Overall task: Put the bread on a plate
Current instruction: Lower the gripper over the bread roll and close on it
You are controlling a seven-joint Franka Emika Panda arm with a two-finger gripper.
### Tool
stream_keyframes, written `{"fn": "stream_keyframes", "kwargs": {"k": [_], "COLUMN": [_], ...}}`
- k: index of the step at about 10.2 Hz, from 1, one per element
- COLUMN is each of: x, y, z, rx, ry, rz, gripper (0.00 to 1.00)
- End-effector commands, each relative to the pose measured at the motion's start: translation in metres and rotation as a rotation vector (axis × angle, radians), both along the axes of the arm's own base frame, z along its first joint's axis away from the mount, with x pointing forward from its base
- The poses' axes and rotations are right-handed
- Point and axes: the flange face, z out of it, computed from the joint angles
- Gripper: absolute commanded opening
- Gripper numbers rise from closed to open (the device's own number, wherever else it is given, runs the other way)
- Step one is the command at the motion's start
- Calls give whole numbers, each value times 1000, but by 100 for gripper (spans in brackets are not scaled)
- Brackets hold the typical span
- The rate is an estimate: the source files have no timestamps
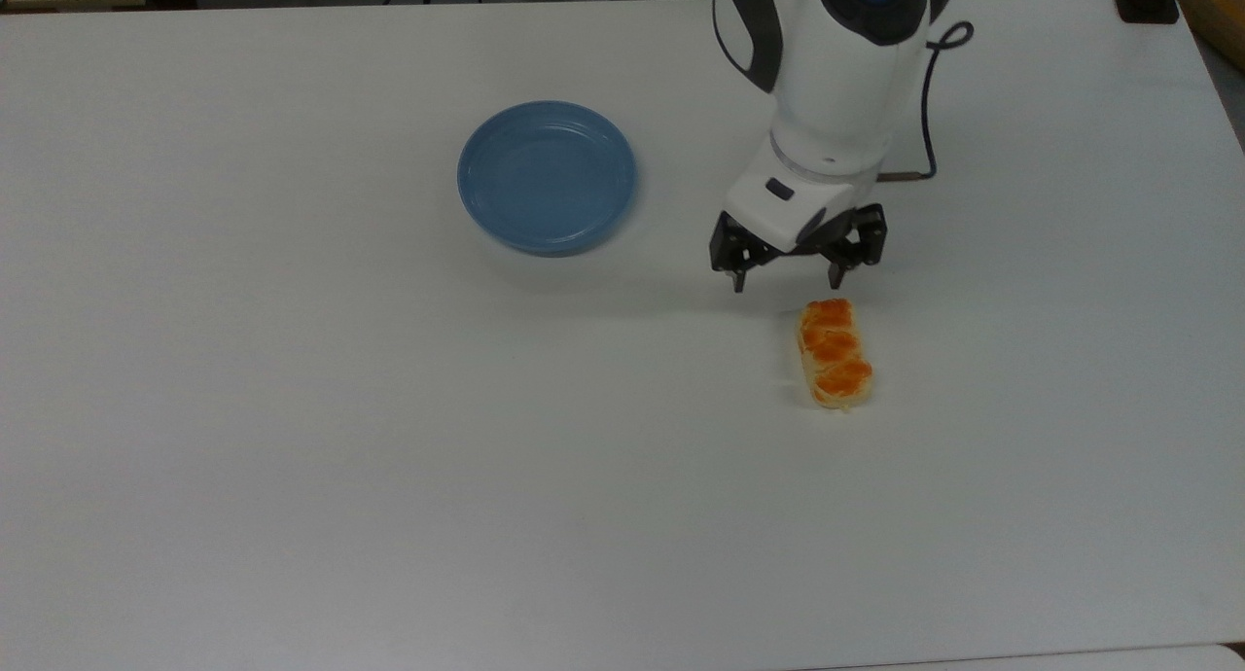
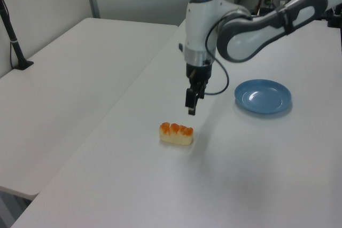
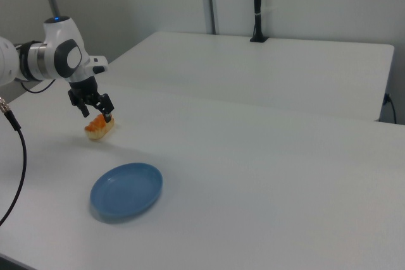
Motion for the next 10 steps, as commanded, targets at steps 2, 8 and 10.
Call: {"fn": "stream_keyframes", "kwargs": {"k": [2,8,10], "x": [29,34,33], "y": [52,77,76], "z": [-24,-72,-85], "rx": [26,-10,-58], "ry": [-79,-118,-118], "rz": [-73,-25,5], "gripper": [100,93,64]}}
